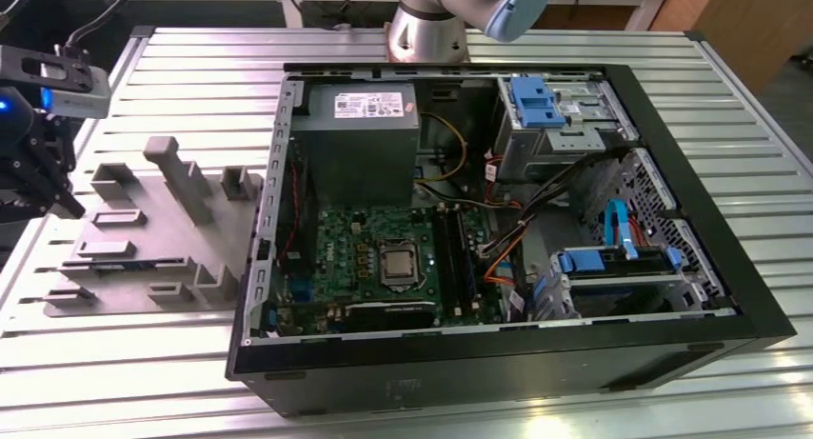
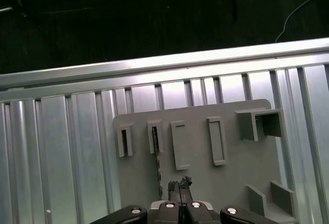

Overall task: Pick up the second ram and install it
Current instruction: 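Pick up the second ram and move it above second insertion slot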

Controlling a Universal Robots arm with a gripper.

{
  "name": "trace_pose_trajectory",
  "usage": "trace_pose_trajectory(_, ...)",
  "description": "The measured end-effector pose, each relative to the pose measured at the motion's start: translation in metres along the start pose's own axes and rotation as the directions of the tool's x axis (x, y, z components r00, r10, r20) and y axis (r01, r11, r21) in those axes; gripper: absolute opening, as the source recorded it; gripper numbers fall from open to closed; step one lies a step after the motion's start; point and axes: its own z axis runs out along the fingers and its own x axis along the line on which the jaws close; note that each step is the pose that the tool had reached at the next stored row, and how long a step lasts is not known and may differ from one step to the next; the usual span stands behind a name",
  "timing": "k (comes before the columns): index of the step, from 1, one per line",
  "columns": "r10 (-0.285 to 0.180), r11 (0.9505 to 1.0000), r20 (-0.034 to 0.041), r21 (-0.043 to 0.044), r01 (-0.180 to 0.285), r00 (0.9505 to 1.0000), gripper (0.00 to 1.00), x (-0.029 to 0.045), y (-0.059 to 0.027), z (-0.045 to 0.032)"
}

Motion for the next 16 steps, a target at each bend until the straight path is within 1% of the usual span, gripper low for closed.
trace_pose_trajectory(7, 0.025, 0.9997, 0.0016, 0.0010, -0.025, 0.9997, 0.11, 0.0002, -0.0039, 0.0062)
trace_pose_trajectory(14, 0.029, 0.9996, 0.0018, 0.0012, -0.029, 0.9996, 0.11, 0.0053, -0.0070, 0.0104)
trace_pose_trajectory(16, 0.030, 0.9995, 0.0022, 0.0014, -0.030, 0.9995, 0.11, 0.0061, -0.0073, 0.0130)
